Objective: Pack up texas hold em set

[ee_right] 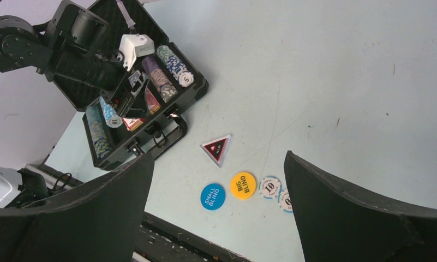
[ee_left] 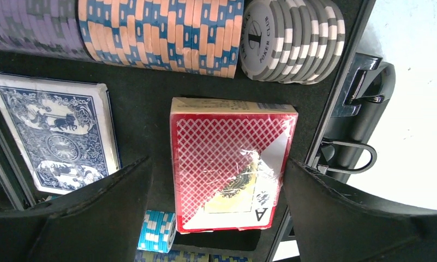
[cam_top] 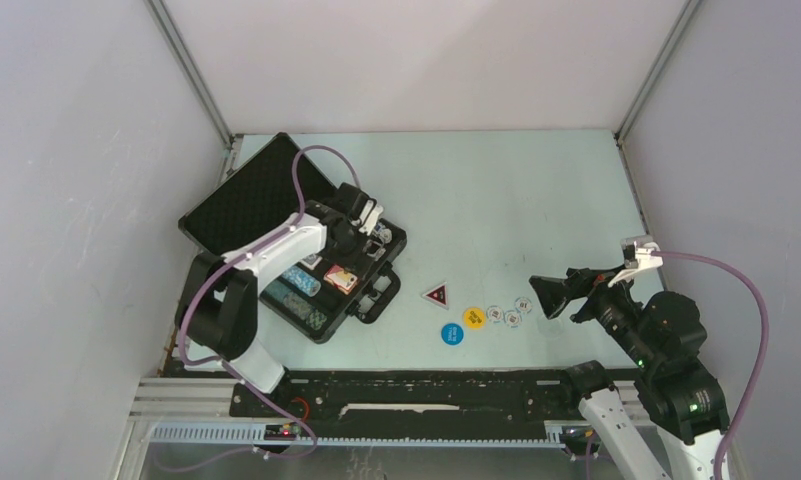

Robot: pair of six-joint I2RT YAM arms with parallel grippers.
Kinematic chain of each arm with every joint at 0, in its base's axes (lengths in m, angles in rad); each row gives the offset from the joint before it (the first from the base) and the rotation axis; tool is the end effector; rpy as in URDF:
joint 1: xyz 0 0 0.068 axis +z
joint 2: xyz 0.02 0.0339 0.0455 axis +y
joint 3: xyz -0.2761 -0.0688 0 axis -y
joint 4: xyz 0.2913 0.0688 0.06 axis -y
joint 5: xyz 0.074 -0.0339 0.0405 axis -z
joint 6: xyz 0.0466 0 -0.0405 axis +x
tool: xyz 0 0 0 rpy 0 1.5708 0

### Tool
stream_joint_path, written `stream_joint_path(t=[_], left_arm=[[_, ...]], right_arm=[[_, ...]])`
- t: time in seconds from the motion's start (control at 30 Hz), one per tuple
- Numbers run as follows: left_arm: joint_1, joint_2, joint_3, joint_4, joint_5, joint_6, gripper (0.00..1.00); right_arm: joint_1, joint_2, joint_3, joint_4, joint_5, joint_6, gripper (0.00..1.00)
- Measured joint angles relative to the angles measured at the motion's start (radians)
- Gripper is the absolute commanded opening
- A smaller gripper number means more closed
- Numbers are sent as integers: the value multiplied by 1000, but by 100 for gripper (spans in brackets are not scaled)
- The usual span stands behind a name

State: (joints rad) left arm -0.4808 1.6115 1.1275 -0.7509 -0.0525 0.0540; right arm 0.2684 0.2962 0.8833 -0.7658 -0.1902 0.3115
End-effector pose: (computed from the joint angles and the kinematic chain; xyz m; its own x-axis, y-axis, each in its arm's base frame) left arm 0.3174 -0.1628 0.1931 -0.8118 0.4842 -0.3265 0.4910 0.8685 0.0673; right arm 0.0778 0.0305 0.3841 -0.2979 0.2302 -0.9264 -0.3661 0.8687 0.3336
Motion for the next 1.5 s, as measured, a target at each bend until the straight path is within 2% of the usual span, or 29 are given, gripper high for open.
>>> stream_joint_path(t=[0.23,0.37,0.5,0.6,0.87,1.07,1.27,1.5], left_arm=[[-3,-51,-3,-6,2,-58,100],[-5,-194,-45,-1,2,-152,100],[-4,-379,-103,11,-8,-306,96],[0,-492,-180,42,0,-475,99],[21,-637,-394,151,-56,-823,96],[48,-613,-484,261,-83,-959,96],[58,-509,-485,372,-70,-970,94],[63,-486,-484,380,-64,-960,100]], right_arm=[[0,0,0,0,-3,0,100],[0,0,0,0,-3,0,100],[0,0,0,0,-3,0,100],[0,0,0,0,-3,0,100],[0,0,-2,0,-3,0,100],[0,-2,-6,0,-2,0,100],[0,-13,-6,0,2,0,100],[0,-14,-13,0,3,0,100]])
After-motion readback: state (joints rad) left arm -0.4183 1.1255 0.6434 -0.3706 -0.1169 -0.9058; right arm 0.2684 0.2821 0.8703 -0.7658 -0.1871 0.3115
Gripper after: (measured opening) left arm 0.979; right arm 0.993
